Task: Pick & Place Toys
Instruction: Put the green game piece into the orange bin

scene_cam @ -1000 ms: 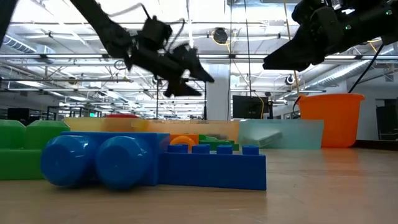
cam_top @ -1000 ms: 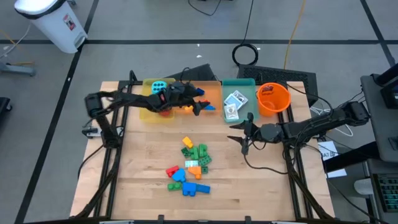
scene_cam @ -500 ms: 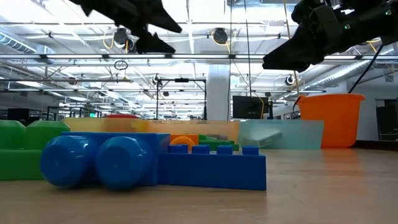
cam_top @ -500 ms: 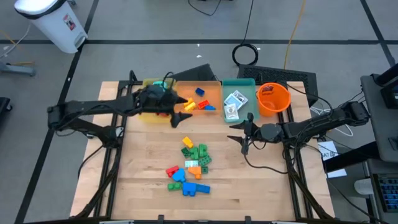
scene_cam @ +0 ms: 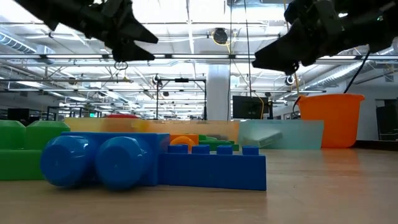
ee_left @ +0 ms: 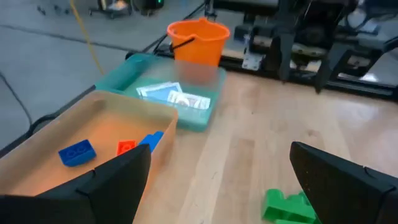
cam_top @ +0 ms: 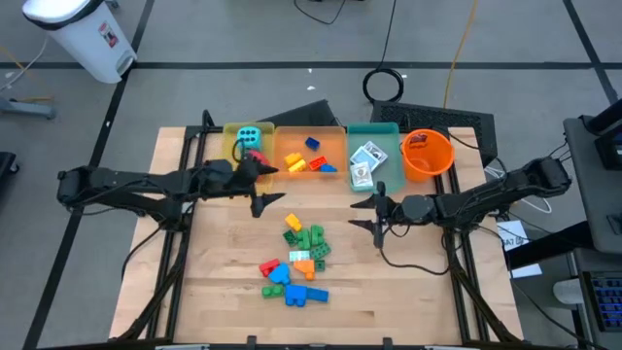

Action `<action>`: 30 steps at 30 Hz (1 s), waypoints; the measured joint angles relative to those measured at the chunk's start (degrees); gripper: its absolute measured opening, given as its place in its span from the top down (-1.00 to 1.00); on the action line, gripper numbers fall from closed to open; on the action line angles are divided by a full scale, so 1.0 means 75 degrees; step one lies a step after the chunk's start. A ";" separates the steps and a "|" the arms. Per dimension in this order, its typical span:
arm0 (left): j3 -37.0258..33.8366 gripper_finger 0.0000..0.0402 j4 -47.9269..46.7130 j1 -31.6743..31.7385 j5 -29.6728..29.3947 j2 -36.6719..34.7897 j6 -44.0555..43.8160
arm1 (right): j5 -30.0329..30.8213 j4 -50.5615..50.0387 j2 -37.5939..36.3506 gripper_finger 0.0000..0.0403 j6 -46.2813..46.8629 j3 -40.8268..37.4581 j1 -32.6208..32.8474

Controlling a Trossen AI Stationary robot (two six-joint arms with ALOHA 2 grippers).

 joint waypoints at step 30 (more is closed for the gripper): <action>-0.0514 -0.94 0.0314 0.0580 0.0014 -0.0219 -0.1437 | -0.2331 -0.2181 0.4182 0.95 -0.1046 0.2623 0.0044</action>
